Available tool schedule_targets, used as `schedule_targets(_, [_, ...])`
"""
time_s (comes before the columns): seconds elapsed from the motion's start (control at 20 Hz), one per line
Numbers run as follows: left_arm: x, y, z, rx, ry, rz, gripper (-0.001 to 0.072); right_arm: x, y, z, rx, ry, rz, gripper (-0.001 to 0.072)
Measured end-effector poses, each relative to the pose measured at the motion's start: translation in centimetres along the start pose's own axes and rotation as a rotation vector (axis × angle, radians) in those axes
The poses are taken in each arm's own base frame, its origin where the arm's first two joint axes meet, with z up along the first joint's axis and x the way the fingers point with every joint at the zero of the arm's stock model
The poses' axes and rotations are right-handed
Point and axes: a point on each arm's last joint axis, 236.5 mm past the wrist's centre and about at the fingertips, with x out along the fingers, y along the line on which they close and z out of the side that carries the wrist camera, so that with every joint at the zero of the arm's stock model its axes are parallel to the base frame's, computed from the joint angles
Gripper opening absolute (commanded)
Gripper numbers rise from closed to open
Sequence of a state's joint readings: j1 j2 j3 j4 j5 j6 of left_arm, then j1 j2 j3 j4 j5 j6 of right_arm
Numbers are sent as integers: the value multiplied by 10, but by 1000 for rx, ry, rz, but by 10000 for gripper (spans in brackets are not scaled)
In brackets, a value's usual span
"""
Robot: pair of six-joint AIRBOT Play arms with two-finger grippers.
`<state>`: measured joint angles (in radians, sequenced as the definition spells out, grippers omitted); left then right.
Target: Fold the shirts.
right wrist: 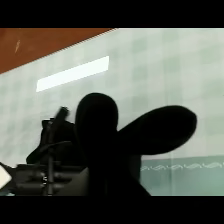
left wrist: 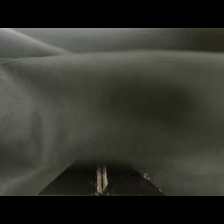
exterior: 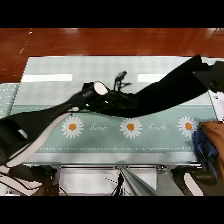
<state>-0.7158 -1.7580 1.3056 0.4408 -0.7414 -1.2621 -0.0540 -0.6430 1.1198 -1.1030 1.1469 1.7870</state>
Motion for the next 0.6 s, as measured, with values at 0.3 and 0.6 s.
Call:
schedule_targets(0.3, [19, -10, -3, -72, -1, -98, 31, -18, -6, -4, 4, -26, -48, 31])
schedule_targets(0.6, [-123, -19, 95, 31, -258, -122, 31, 19, -26, -3, -93, 48, -98, 30])
